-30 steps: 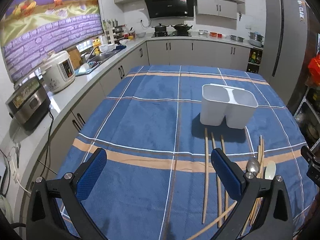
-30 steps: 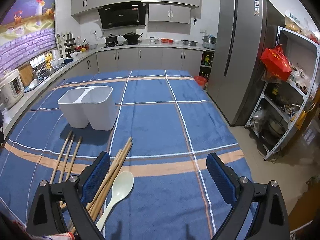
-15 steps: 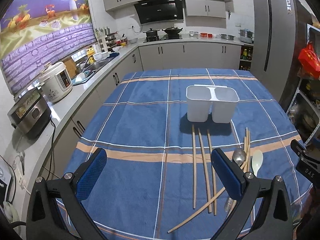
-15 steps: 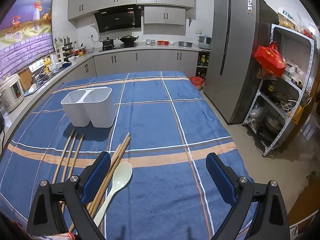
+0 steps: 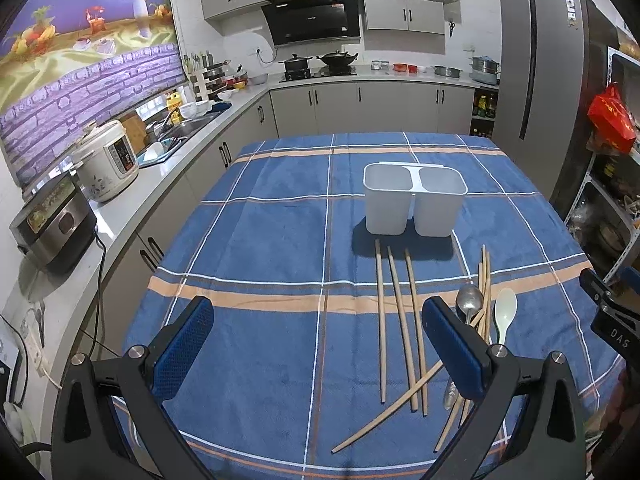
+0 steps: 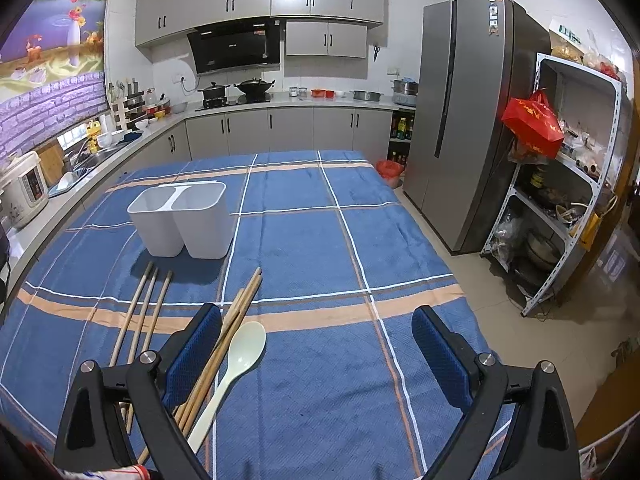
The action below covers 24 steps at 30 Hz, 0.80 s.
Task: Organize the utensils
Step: 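Move both tools toward the loose wooden chopsticks beside the white holder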
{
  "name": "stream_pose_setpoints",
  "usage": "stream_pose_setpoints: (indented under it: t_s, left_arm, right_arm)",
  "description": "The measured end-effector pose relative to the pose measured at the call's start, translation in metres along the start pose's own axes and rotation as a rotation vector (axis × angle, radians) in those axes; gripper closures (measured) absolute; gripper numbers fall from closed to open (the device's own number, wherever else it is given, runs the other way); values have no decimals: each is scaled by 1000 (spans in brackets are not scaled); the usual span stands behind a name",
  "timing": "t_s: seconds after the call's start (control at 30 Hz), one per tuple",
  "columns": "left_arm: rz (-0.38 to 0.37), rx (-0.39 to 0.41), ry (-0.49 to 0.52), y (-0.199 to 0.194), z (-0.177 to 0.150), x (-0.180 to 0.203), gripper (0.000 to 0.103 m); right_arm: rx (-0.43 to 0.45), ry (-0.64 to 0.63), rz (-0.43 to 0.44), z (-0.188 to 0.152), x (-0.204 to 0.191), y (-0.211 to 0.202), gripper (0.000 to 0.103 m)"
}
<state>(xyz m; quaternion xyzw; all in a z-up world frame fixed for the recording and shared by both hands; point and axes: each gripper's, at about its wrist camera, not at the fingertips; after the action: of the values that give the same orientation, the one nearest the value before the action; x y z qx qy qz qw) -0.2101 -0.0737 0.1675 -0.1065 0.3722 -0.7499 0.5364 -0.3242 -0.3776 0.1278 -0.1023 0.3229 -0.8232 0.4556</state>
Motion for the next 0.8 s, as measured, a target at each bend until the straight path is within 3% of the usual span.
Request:
stream_pose_setpoints:
  t_s: [0.2, 0.4, 0.7, 0.8]
  left_arm:
    - [5, 24, -58, 6, -6, -19, 0]
    - [29, 40, -101, 25, -4, -45, 0]
    - [-117, -123, -34, 110, 4, -24, 0]
    - [-207, -161, -18, 140, 3, -3, 7]
  right_arm:
    - [45, 30, 36, 1, 1, -3, 5]
    - [-126, 128, 128, -6, 12, 27, 11]
    - [-274, 121, 180, -20, 7, 63, 26]
    - [-317, 130, 199, -22, 9, 73, 31]
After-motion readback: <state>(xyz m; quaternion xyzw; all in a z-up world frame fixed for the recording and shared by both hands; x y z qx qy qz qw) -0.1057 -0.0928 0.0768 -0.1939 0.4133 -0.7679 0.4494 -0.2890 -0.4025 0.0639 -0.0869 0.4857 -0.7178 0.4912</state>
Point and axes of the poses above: each gripper's, at about its wrist camera, not at the fingertips, and y roughly the way its jaws point, x to its right, z to its top, and after that the axes turned 10 degrees about y, right-handed
